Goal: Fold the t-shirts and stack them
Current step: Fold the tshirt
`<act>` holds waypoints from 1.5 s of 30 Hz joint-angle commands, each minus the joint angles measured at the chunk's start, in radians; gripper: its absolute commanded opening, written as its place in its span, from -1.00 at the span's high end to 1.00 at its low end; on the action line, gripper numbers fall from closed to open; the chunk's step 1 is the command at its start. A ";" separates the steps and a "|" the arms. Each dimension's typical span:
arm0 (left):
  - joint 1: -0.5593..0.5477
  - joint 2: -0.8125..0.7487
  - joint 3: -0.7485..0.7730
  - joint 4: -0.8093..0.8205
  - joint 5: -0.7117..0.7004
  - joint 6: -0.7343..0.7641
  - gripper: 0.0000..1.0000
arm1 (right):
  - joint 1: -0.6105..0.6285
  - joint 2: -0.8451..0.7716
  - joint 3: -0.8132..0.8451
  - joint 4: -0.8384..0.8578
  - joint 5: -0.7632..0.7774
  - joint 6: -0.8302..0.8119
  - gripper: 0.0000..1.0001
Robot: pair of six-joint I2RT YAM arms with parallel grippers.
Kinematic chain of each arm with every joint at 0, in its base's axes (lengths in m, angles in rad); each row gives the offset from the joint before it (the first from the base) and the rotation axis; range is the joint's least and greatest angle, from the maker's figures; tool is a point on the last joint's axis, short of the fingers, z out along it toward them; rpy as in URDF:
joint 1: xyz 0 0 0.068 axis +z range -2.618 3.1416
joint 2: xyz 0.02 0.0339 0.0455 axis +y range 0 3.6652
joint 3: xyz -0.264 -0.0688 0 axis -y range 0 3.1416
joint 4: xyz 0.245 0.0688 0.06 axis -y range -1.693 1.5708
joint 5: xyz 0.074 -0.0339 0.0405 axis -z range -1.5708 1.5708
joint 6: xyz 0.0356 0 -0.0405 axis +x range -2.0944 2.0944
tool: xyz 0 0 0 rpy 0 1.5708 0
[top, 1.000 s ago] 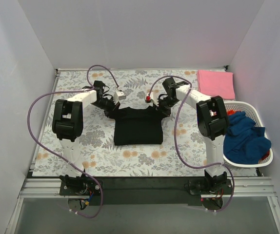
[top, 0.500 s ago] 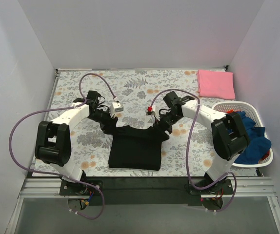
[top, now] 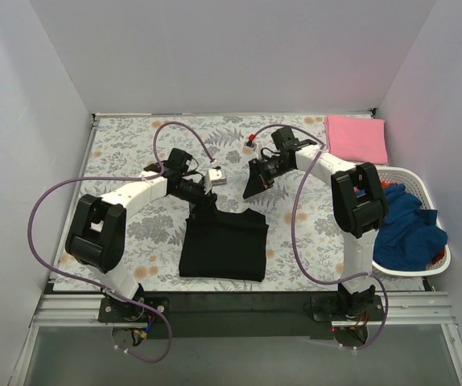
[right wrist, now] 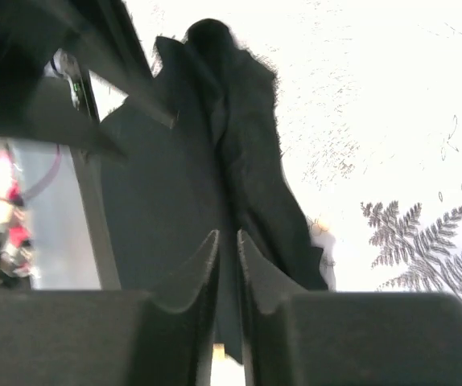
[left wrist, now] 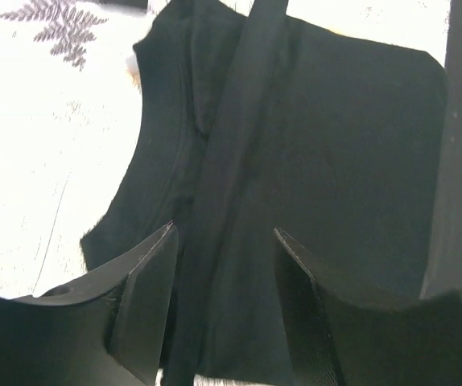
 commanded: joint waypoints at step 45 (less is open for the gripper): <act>-0.162 -0.198 -0.266 0.328 -0.142 0.006 1.00 | 0.176 0.268 -0.243 0.712 -0.201 0.614 0.84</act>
